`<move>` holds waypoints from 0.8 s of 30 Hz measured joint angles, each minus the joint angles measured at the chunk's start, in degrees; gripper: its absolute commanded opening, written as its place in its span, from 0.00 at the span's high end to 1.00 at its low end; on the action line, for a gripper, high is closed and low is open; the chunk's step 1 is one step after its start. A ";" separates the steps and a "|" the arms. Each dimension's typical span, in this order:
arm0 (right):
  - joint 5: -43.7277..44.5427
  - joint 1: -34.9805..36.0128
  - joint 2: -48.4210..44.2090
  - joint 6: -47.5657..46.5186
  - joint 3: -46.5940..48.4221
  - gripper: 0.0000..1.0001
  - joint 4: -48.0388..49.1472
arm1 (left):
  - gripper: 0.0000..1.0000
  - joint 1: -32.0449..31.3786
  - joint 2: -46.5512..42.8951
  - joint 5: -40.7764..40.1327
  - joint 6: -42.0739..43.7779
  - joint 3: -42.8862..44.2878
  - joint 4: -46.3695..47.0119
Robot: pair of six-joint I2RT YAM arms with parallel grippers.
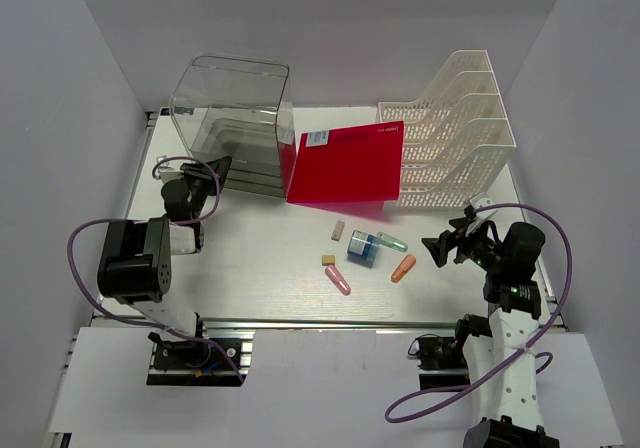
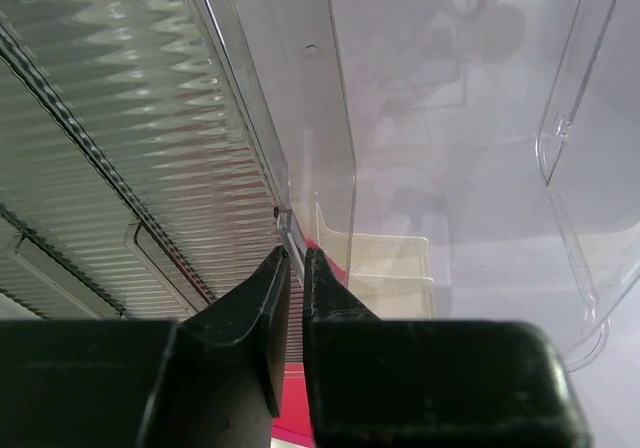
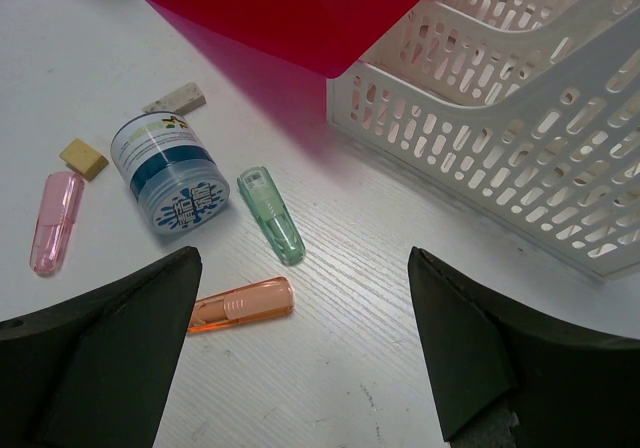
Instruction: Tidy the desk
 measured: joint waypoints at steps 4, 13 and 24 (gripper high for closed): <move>-0.24 0.00 0.15 -0.07 0.00 0.11 -0.02 | 0.93 0.09 -0.74 0.42 -0.31 -0.31 -0.31; -3.91 0.35 3.89 -4.68 0.83 0.11 -4.48 | 0.93 0.44 -9.05 0.85 -0.98 -2.14 -2.12; -2.54 5.64 10.99 -16.15 6.19 0.34 -9.99 | 0.94 0.44 -13.66 1.77 -2.14 -2.36 -2.16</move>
